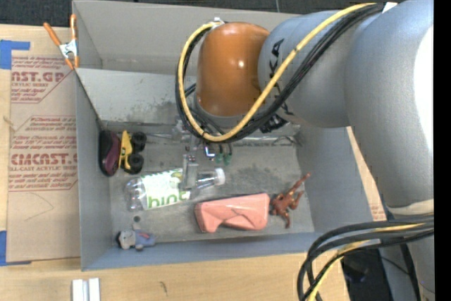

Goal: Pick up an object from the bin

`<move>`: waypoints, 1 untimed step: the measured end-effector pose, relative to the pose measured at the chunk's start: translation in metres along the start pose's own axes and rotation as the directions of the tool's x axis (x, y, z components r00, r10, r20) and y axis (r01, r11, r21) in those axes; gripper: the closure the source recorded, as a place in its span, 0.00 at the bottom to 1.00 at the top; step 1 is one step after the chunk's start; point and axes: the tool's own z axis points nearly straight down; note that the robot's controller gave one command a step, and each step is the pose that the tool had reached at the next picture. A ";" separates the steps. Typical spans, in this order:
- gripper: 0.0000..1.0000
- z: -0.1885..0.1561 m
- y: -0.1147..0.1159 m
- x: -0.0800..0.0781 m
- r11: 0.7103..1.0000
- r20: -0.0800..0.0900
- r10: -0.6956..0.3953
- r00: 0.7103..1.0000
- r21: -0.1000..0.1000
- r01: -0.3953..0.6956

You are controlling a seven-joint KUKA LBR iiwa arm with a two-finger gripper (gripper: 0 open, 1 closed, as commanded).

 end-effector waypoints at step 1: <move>0.00 0.044 -0.002 0.014 0.995 0.002 0.096 0.995 -0.001 -0.096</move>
Offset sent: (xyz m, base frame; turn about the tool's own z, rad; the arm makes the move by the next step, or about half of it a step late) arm -0.0571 -0.0049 -0.0568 -0.0044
